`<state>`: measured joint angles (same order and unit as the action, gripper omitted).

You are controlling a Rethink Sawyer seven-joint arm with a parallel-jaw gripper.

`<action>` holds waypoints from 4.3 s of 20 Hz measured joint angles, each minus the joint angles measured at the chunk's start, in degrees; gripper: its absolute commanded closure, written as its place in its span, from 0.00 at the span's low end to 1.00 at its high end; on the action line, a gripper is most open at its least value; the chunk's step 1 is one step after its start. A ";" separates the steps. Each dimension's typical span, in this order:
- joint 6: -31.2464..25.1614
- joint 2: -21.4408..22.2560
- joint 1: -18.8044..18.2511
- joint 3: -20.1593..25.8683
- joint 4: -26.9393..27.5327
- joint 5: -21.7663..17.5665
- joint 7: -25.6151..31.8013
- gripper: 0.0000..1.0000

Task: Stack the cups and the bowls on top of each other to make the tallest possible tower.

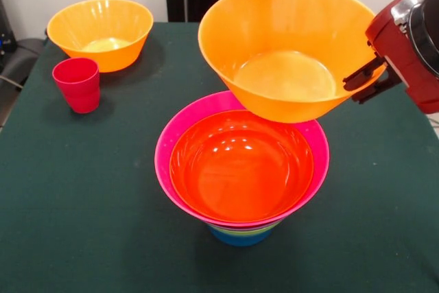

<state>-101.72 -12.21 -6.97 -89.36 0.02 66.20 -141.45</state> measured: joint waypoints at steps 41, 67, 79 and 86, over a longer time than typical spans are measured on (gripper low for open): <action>5.21 0.47 2.65 22.86 -1.93 -20.30 0.33 1.00; 5.92 -1.67 -2.44 19.86 -1.36 -13.51 4.25 1.00; 7.51 -4.08 -3.24 12.26 -1.32 -4.96 5.23 1.00; 7.51 -4.28 -3.34 9.65 -1.30 -2.40 5.23 1.00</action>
<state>-94.21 -16.50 -10.31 -79.71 -1.29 63.79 -136.22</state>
